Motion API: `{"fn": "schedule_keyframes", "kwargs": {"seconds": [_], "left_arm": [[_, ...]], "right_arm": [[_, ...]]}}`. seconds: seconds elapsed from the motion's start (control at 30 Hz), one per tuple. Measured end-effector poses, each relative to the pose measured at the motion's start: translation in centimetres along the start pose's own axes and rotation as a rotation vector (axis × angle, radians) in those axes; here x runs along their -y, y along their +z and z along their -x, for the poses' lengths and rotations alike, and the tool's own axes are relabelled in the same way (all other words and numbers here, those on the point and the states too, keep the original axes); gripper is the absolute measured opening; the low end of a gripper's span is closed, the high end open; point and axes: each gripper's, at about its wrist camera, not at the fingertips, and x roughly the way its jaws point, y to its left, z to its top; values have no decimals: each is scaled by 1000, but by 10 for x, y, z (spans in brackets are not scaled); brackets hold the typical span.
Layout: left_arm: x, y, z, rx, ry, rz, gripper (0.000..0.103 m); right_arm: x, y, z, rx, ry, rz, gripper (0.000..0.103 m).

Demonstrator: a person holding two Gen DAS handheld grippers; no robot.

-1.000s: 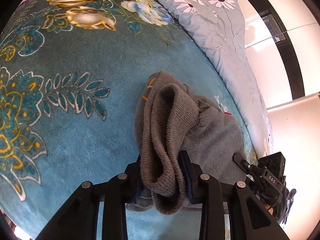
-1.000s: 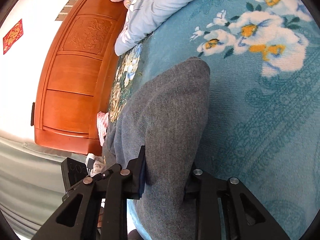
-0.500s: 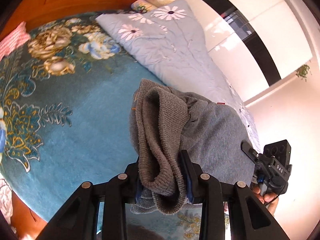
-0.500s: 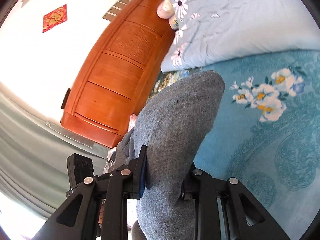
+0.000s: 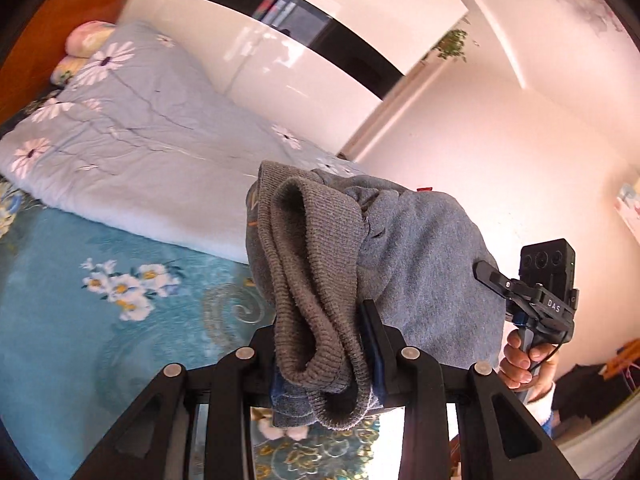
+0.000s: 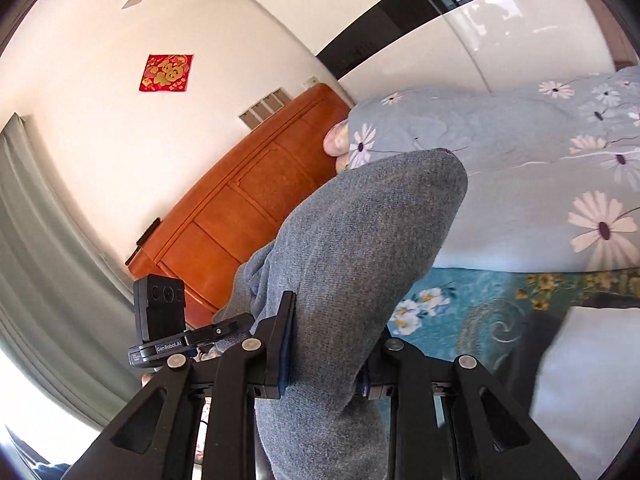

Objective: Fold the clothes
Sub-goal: 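Lift the folded sweatshirt with both grippers and carry it onto the clothes stack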

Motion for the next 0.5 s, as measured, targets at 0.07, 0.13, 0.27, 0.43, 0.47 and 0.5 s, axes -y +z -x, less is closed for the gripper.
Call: {"fn": "schedule_keyframes", "kwargs": {"seconds": [0.07,0.13,0.27,0.43,0.47,0.5], "left_arm": [[30,0,-30,-41,-53,-24,35],[59,-1,-59,-83,-103,-49,35],[93,-7,-117,-173,-178,-54,35],[106,-21,-169,-237,-190,-26,35],[107,-25,-177,-245,-187,-23,36],[107,-30,-183,-257,-183,-20,36]], "right_arm": [[16,3,42,16,-52,-29,26],[35,4,80,28,-92,-65,26],[74,-1,145,46,-168,-131,26],[125,-13,181,47,-233,-192,27],[135,-15,184,40,-238,-198,26],[146,-17,188,33,-244,-204,26]]}}
